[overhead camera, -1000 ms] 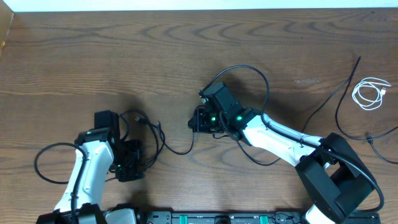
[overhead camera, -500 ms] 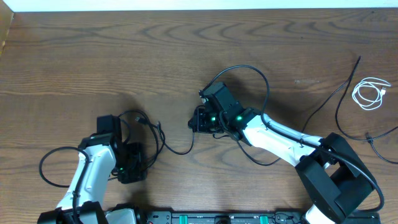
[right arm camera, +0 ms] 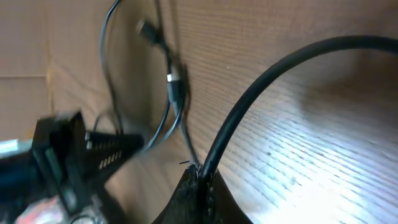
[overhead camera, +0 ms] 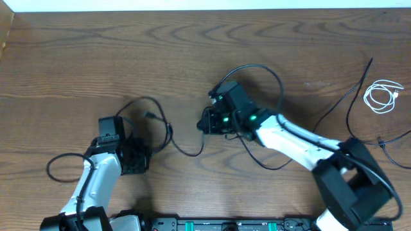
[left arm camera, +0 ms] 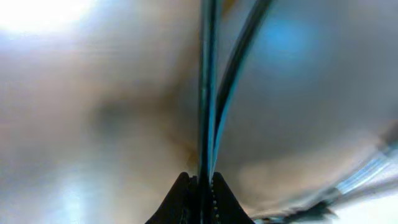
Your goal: Untangle cables
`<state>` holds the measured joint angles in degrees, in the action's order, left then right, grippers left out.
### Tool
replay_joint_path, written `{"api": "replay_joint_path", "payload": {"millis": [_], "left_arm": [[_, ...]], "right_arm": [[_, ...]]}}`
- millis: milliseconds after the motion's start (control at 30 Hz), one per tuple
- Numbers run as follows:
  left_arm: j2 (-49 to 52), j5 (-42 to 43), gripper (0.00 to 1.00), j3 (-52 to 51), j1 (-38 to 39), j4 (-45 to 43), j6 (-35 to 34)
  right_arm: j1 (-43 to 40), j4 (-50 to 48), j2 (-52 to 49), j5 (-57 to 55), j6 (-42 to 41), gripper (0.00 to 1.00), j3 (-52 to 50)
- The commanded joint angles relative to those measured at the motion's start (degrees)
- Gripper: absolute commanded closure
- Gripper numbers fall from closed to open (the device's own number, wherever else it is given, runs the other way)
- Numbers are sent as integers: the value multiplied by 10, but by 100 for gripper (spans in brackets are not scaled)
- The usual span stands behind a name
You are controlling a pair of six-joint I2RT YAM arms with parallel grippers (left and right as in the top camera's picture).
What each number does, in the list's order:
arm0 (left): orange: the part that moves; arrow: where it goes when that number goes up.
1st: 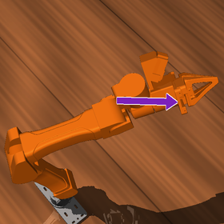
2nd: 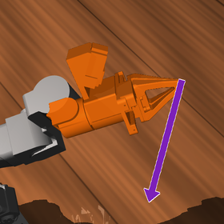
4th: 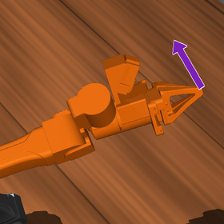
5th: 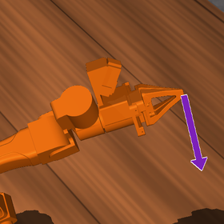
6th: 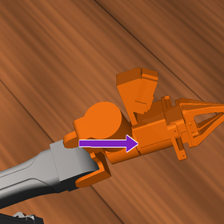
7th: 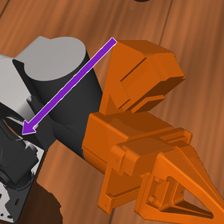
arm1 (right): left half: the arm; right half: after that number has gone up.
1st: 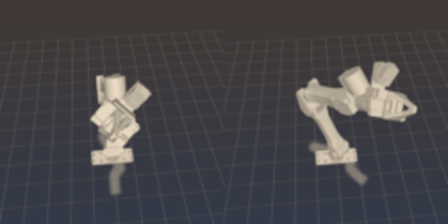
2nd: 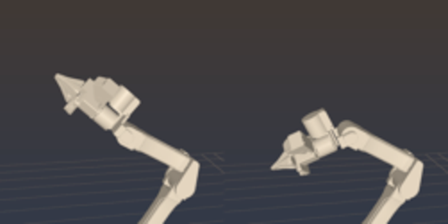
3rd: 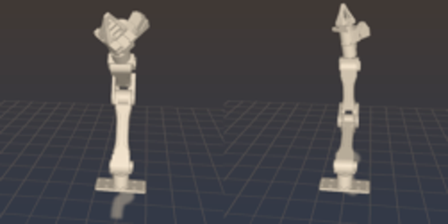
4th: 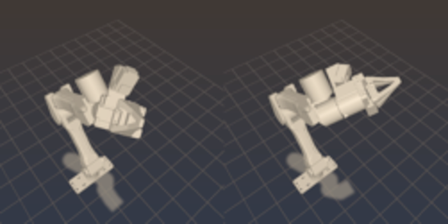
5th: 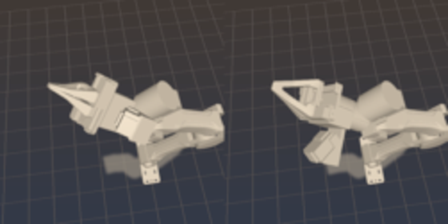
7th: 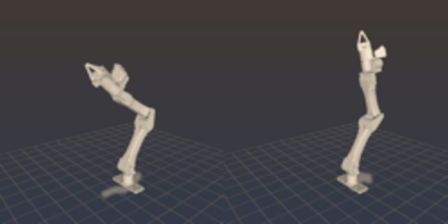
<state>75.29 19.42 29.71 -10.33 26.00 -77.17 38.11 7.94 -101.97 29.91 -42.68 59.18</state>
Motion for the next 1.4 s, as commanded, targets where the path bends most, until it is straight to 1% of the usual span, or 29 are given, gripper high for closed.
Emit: {"api": "replay_joint_path", "payload": {"millis": [0, 33, 67, 133, 267, 367, 500, 633, 800, 900, 1000, 1067, 1167, 1267, 1367], "left_arm": [[-11, 82, 92, 2, 1, -72, 158], [-13, 130, 92, 3, 1, -122, 207], [-14, 158, 93, 4, 1, -149, 227], [-14, 202, 93, 14, 1, -183, 240], [-14, 251, 92, 45, 1, -200, 243], [-14, 282, 92, 75, 4, -203, 278], [-14, 285, 92, 99, 25, -188, 318], [-12, 275, 92, 99, 60, -181, 338], [-12, 248, 93, 99, 109, -176, 365], [-12, 231, 93, 99, 134, -175, 367], [-12, 211, 93, 99, 158, -172, 379], [-12, 199, 93, 99, 172, -168, 389], [-12, 175, 93, 99, 189, -158, 393], [-12, 157, 93, 99, 203, -156, 395], [-12, 149, 92, 99, 216, -156, 405]], "right_arm": [[-38, 32, 63, 61, 54, 99, 0], [-55, 58, 84, 67, 71, 99, 0], [-65, 78, 97, 68, 82, 99, 0], [-88, 121, 127, 67, 109, 99, 0], [-134, 191, 175, 67, 153, 99, 1], [-174, 248, 198, 66, 185, 99, 13], [-232, 342, 197, 51, 239, 99, 69], [-288, 438, 185, 0, 285, 99, 165], [-364, 509, 169, -59, 317, 99, 285], [-423, 512, 166, -83, 320, 99, 336], [-491, 486, 166, -88, 317, 99, 353], [-539, 473, 164, -94, 291, 99, 351], [-594, 484, 156, -127, 255, 99, 346], [-632, 503, 144, -176, 235, 99, 332], [-655, 503, 129, -220, 195, 99, 301]]}}
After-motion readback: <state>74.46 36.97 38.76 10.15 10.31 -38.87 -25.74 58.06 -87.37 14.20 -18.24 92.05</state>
